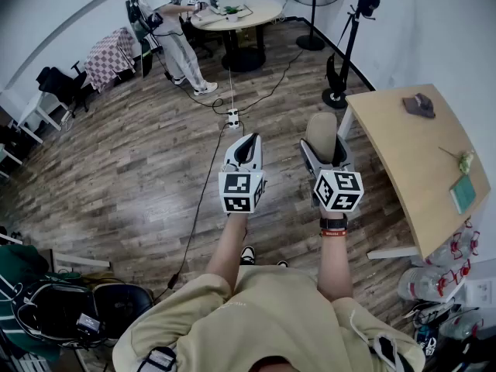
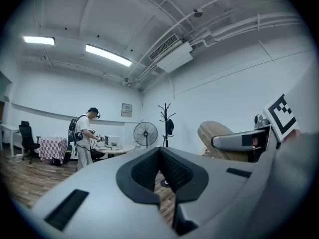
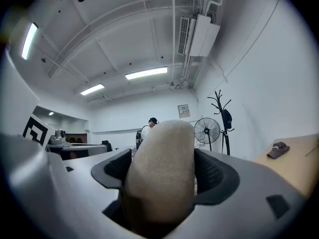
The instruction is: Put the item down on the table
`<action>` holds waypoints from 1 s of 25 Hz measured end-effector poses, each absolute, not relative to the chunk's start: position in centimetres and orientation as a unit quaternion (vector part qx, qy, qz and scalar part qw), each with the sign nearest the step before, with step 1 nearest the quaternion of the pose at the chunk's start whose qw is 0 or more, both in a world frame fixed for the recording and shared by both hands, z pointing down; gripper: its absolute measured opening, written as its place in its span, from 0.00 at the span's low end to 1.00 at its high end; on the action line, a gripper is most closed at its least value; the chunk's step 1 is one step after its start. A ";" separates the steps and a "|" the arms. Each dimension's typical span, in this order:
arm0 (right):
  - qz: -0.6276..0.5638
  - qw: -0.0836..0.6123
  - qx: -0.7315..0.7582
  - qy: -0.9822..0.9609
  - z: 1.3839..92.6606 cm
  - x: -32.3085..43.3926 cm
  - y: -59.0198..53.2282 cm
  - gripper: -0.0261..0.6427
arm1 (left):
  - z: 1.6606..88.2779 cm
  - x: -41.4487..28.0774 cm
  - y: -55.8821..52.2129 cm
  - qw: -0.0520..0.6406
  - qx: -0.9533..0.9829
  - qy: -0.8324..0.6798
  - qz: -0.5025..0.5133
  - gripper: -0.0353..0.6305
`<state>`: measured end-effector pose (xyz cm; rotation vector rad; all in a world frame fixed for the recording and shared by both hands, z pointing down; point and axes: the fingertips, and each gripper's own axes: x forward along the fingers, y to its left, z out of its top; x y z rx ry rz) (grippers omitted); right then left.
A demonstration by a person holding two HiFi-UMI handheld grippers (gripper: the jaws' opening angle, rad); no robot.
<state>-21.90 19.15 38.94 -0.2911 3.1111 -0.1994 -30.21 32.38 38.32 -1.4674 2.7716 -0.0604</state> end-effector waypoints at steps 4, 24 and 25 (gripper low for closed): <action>-0.059 0.006 -0.099 0.993 38.7 -20.2 17.6 0.64 | 38.0 -28.6 30.5 0.005 -0.477 0.879 -0.014 0.09; -0.111 0.015 -0.281 0.953 41.6 -8.6 0.8 0.64 | 38.7 -20.7 8.7 0.014 -0.641 0.767 -0.029 0.09; -0.115 0.013 -0.295 0.948 42.0 -8.3 -0.7 0.64 | 38.9 -20.5 6.8 0.013 -0.654 0.755 -0.030 0.09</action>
